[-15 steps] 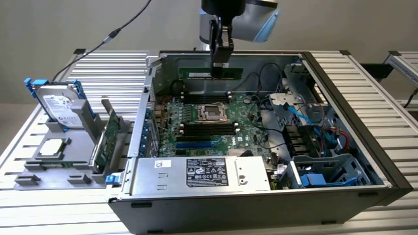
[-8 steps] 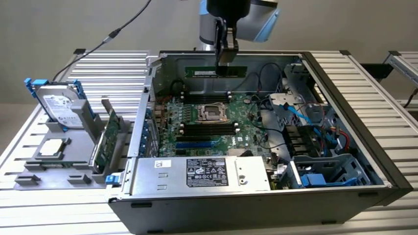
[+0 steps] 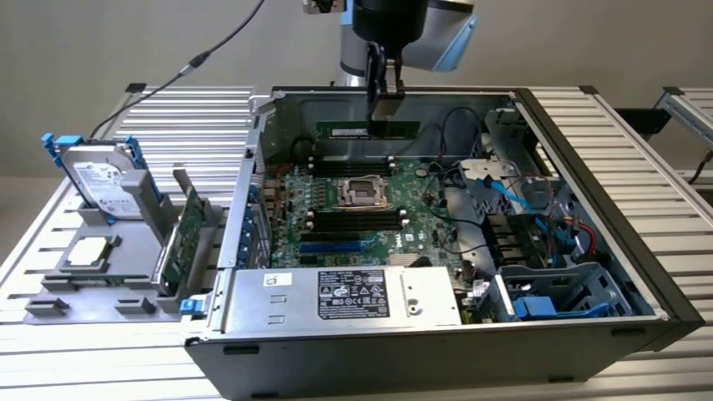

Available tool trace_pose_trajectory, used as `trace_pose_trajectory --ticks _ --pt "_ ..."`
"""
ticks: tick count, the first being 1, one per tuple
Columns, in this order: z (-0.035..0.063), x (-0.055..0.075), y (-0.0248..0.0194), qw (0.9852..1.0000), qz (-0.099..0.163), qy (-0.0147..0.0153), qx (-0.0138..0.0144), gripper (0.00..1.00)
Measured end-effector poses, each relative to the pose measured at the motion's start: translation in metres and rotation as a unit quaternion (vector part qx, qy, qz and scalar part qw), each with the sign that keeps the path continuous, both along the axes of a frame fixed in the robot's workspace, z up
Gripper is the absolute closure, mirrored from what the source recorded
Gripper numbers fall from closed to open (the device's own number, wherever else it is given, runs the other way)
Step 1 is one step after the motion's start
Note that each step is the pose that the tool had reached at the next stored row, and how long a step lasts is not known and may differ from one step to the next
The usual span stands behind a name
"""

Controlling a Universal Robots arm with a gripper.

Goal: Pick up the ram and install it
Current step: 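Pick up the ram and move it above insertion slot, then insert the ram into the slot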

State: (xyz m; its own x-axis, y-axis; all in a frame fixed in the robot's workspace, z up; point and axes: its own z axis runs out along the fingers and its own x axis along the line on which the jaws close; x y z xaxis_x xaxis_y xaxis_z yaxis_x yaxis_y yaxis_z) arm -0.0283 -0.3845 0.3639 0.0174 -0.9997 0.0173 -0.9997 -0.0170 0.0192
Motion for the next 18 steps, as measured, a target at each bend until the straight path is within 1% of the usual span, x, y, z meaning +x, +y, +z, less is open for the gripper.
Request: trace_pose_trajectory --ticks 3,18 --pt "-0.0039 0.0000 0.0004 1.0000 -0.001 0.0000 0.0005 0.86" --pt "-0.0041 0.0000 0.0002 1.0000 -0.002 -0.0001 0.0006 0.86"
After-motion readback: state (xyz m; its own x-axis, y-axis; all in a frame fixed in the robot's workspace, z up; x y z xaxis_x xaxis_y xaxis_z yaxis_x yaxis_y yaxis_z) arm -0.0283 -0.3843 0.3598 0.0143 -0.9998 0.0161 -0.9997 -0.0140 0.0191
